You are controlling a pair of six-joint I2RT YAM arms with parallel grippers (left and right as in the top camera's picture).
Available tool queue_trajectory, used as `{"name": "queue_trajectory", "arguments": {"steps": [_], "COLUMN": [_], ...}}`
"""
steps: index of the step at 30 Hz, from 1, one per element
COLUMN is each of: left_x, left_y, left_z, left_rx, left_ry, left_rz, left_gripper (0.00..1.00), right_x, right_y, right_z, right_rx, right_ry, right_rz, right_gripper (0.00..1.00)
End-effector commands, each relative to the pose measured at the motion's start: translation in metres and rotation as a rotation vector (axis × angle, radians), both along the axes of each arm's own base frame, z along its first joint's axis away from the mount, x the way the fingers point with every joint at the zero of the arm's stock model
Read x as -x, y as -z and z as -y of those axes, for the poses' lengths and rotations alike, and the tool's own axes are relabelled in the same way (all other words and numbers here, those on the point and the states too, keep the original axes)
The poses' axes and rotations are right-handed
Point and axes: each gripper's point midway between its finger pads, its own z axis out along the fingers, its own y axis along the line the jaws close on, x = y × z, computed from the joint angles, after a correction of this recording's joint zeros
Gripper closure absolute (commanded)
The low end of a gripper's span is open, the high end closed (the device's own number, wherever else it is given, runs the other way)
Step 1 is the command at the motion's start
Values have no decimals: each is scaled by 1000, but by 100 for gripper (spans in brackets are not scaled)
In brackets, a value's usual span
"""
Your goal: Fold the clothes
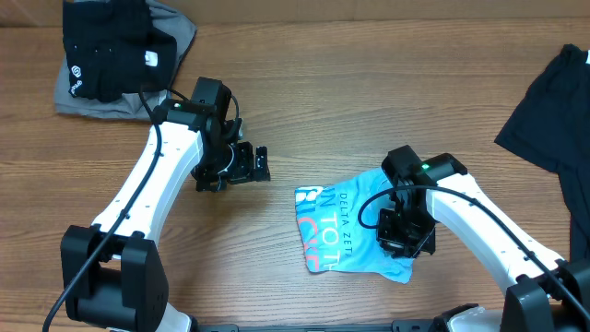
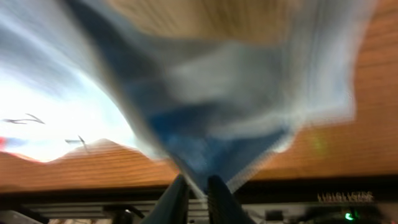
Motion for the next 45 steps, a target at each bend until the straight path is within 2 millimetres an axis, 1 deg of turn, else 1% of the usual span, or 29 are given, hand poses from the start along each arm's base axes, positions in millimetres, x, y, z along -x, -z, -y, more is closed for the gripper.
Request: {"name": "queue_trajectory", "arguments": {"steps": [1, 2, 3, 4, 6, 8, 9, 11, 12, 13, 14, 16, 20, 22, 25, 28, 33, 37, 38, 39, 43, 45], "left_x": [2, 2, 2, 2, 2, 2, 2, 2, 2, 2, 2, 2, 2, 2, 2, 2, 2, 2, 2, 2, 3, 3], "left_y": [3, 3, 3, 3, 3, 3, 3, 3, 3, 3, 3, 3, 3, 3, 3, 3, 3, 3, 3, 3, 3, 3], "left_z": [1, 1, 1, 1, 1, 1, 1, 1, 1, 1, 1, 1, 1, 1, 1, 1, 1, 1, 1, 1, 1, 1], "left_rx": [-7, -7, -7, -7, -7, -7, -7, -7, -7, -7, -7, -7, -8, -8, -8, -8, -8, -8, -8, -8, -9, -9], "left_ry": [2, 2, 2, 2, 2, 2, 2, 2, 2, 2, 2, 2, 2, 2, 2, 2, 2, 2, 2, 2, 2, 2], "left_rz": [-10, -10, -10, -10, -11, -11, -11, -10, -10, -10, -10, -10, -13, -13, -13, -13, -13, -13, -13, -13, -17, -18], "left_gripper": [0, 0, 0, 0, 0, 0, 0, 0, 0, 0, 0, 0, 0, 0, 0, 0, 0, 0, 0, 0, 0, 0], "right_x": [-3, -2, -2, -3, -8, -19, -26, -44, -53, -64, -71, -85, -97, -101, -109, -113, -115, -116, -116, -116, -114, -115], "right_y": [-5, -5, -5, -5, -6, -12, -17, -28, -33, -37, -39, -39, -31, -25, -17, -14, -8, -1, 2, 4, 12, 13], "right_z": [3, 4, 5, 8, 15, 11, 9, 2, -2, -6, -9, -14, -19, -21, -24, -29, -28, -29, -29, -29, -29, -29], "right_rx": [27, 29, 38, 66, 127, 114, 101, 66, 46, 27, 12, -11, -28, -32, -33, -56, -45, -41, -39, -38, -27, -25], "right_ry": [6, 7, 15, 35, 86, 90, 83, 51, 35, 20, 9, -5, -3, -1, 29, 31, 26, 25, 25, 25, 24, 23], "right_rz": [8, 4, 3, 8, 27, 63, 91, 155, 192, 235, 266, 323, 357, 368, 374, 377, 368, 355, 348, 340, 312, 312], "right_gripper": [61, 60, 62, 72, 83, 84, 80, 65, 41, 22, 14, 12, 15, 21, 23, 24, 28, 38, 47, 52, 59, 63]}}
